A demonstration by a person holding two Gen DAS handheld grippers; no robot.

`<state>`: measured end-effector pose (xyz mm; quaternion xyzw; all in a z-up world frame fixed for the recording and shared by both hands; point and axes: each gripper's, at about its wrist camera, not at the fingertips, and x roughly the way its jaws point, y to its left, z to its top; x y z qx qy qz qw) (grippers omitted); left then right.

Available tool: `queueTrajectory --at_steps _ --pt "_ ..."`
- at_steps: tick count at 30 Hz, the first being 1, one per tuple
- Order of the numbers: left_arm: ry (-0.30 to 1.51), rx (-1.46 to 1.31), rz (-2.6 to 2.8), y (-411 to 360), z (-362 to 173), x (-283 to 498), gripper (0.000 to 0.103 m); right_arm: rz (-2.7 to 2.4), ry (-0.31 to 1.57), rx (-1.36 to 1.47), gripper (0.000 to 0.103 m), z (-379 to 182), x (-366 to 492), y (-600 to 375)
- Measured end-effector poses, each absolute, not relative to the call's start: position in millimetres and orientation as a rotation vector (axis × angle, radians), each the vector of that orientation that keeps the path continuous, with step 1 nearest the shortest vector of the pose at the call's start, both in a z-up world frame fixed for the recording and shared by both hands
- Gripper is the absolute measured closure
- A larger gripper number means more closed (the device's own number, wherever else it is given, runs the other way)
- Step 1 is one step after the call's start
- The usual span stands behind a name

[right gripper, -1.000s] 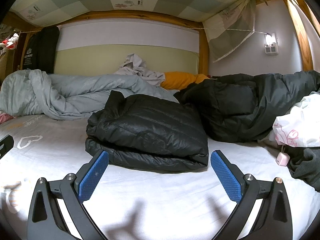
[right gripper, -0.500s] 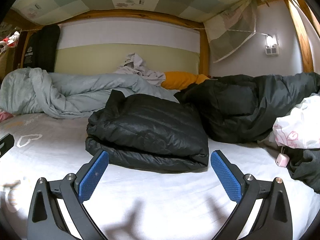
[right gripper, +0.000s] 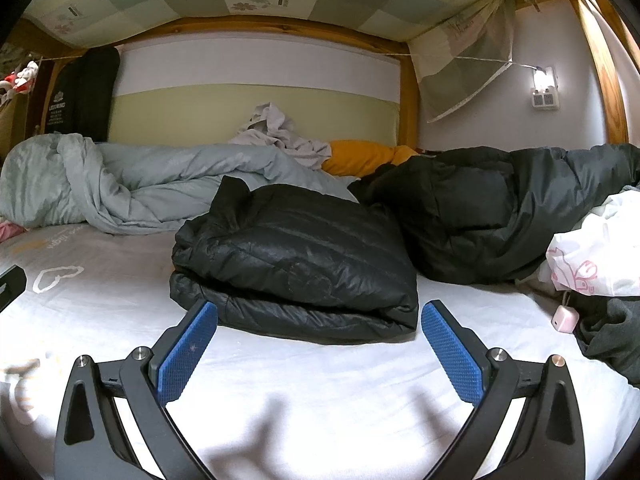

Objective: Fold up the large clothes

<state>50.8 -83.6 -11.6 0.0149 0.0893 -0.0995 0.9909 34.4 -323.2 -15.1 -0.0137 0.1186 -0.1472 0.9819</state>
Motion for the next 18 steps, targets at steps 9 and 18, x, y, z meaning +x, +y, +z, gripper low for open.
queueTrajectory --at_steps 9,18 --pt "0.180 0.029 -0.200 -84.1 -11.5 51.1 0.000 -0.296 0.239 -0.029 0.000 -15.0 34.5 -323.5" --pt "0.180 0.029 -0.200 -84.0 -11.5 51.2 0.000 -0.298 0.240 -0.028 0.000 -15.2 34.3 -322.2"
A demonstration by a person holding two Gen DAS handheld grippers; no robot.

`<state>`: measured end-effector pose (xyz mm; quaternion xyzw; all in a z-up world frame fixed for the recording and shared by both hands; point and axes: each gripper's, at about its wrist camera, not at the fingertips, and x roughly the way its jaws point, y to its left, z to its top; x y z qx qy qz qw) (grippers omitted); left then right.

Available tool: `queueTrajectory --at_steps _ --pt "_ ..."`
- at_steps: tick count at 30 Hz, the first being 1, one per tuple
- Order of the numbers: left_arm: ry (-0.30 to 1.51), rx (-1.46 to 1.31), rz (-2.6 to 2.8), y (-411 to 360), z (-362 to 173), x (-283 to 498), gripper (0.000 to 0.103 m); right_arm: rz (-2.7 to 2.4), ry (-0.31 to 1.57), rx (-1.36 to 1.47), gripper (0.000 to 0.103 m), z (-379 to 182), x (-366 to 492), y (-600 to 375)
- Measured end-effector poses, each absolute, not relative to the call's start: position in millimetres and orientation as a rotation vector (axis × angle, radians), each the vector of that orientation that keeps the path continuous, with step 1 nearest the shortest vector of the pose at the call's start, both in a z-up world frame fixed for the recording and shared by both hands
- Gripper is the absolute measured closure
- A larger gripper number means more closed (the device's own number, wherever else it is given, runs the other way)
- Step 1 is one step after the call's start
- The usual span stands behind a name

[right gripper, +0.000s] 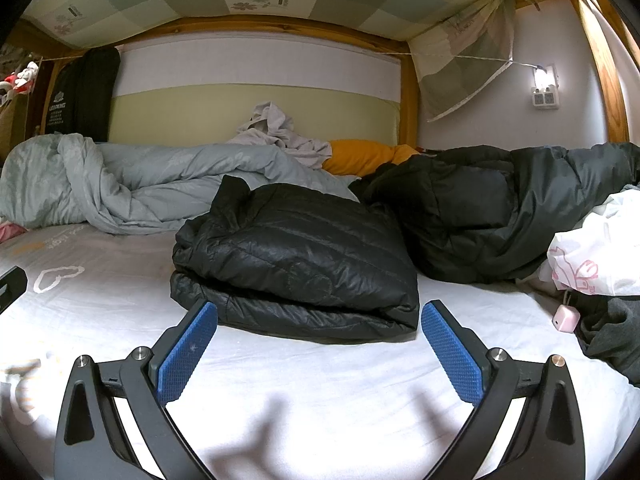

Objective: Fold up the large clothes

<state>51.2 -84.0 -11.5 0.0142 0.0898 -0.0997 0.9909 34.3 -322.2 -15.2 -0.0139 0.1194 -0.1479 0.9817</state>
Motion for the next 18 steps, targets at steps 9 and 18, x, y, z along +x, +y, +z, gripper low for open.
queueTrajectory --at_steps 9,18 --pt "0.181 0.029 -0.200 -83.8 -11.5 51.3 0.000 -0.299 0.245 -0.022 0.000 -16.0 34.1 -322.9" --pt "0.181 0.029 -0.200 -83.3 -11.3 51.3 0.000 -0.298 0.246 -0.020 0.000 -16.2 34.6 -324.8"
